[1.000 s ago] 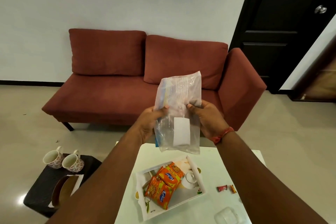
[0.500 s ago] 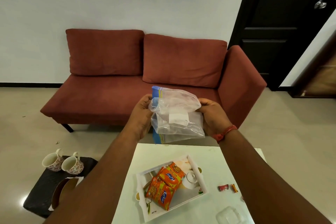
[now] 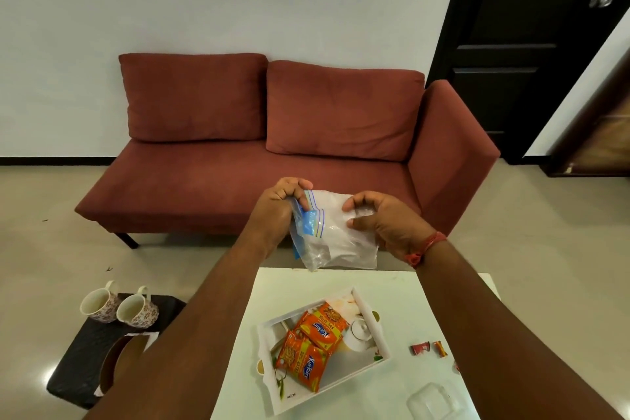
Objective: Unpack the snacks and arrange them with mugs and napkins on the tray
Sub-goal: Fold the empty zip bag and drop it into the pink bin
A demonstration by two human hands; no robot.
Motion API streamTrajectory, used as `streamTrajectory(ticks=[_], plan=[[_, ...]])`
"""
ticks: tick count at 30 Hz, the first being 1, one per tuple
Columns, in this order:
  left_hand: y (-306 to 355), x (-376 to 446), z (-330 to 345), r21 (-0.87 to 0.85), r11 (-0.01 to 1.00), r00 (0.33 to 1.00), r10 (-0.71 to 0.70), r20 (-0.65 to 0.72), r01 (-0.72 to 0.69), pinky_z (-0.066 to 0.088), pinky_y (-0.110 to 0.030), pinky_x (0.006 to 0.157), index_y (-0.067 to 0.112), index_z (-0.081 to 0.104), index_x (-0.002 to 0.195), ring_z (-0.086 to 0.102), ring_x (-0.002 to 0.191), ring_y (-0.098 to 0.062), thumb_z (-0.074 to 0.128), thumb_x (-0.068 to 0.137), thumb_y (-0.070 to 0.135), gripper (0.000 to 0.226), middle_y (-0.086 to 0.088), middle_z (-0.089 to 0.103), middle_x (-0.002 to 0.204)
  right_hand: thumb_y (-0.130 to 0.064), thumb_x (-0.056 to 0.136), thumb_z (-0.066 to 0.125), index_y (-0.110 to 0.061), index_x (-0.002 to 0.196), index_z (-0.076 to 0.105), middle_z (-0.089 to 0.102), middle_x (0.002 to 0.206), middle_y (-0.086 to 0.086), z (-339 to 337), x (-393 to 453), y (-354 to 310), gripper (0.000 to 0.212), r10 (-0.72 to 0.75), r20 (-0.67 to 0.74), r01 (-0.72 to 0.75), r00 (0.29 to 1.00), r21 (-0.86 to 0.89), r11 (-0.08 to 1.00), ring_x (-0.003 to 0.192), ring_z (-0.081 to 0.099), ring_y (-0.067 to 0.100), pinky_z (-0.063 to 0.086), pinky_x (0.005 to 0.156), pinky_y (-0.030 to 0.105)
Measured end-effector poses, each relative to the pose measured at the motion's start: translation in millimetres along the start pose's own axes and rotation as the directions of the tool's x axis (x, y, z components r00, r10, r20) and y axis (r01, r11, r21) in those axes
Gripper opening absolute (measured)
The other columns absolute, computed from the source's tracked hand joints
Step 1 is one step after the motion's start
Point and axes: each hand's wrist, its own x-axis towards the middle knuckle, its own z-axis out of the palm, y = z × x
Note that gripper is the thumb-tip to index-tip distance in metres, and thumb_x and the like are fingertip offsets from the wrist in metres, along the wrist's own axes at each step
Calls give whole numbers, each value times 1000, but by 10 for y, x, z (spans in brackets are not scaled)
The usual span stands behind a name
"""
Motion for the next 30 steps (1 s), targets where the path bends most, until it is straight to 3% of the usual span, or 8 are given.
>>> streamTrajectory(ticks=[4, 6, 9, 12, 15, 22, 27, 30], plan=[[-74, -109, -48, -373, 875, 950, -262, 172, 309, 50, -31, 64, 11, 67, 71, 58, 80, -28, 32, 91, 10, 39, -12, 65, 98, 16, 76, 64, -18, 86, 68, 65, 88, -2, 0, -14, 35, 35, -137, -104, 116, 985, -189, 975, 77, 59, 12, 54, 68, 27], [-89, -159, -11, -360, 850, 919, -320, 229, 385, 51, -35, 65, 12, 64, 87, 60, 75, -27, 39, 97, 39, 38, -12, 65, 93, 15, 76, 62, -18, 89, 69, 65, 91, -5, -4, -46, 53, 35, -167, -116, 132, 979, -263, 956, 79, 59, 8, 54, 74, 26], [-80, -202, 170, -18, 915, 892, -389, 231, 404, 59, -41, 71, 20, 60, 99, 64, 87, -27, 64, 92, 29, 13, -8, 62, 108, 13, 78, 59, -13, 99, 70, 61, 97, -12, -81, -105, 88, 35, -188, -118, 129, 975, -385, 914, 86, 56, 1, 48, 74, 12], [-139, -212, 347, 348, 917, 963, -246, 111, 194, 56, -25, 69, 24, 60, 92, 59, 92, -22, 67, 83, -2, 28, -2, 56, 109, 13, 78, 57, -17, 104, 70, 62, 106, -10, -200, -124, 189, 41, -158, -123, 83, 980, -471, 878, 98, 57, 3, 43, 80, 11], [-214, -273, 540, 597, 802, 992, -82, 98, 8, 44, -12, 66, 26, 62, 86, 56, 93, -18, 57, 80, -10, 38, 1, 50, 109, 10, 78, 54, -22, 112, 70, 65, 118, -6, -245, -135, 345, 49, -189, -144, 53, 971, -645, 763, 111, 58, 12, 41, 92, 17], [-327, -530, 1164, 854, 482, 979, 133, 151, -197, 54, -27, 74, 11, 55, 128, 59, 79, -17, 65, 91, 19, 39, -11, 46, 138, 3, 84, 59, -17, 131, 54, 45, 134, 6, -216, -397, 519, 52, -310, -131, 28, 942, -886, 462, 93, 65, 26, 56, 80, 32], [-445, -656, 1438, 805, 554, 968, 234, 93, -212, 55, -20, 73, 10, 53, 130, 63, 82, -14, 64, 93, 23, 41, -8, 61, 119, 0, 90, 58, -17, 150, 30, 36, 142, 10, -228, -565, 526, 68, -293, -110, 114, 950, -749, 653, 100, 61, 24, 54, 86, 28], [-399, -756, 1511, 594, 791, 983, 184, -9, -143, 56, -34, 88, 16, 51, 132, 66, 104, -21, 53, 99, 24, 35, -7, 64, 122, 1, 97, 46, -27, 156, 13, 32, 153, 7, -230, -685, 472, 73, -215, -95, 142, 972, -490, 860, 123, 52, 21, 45, 91, 18]])
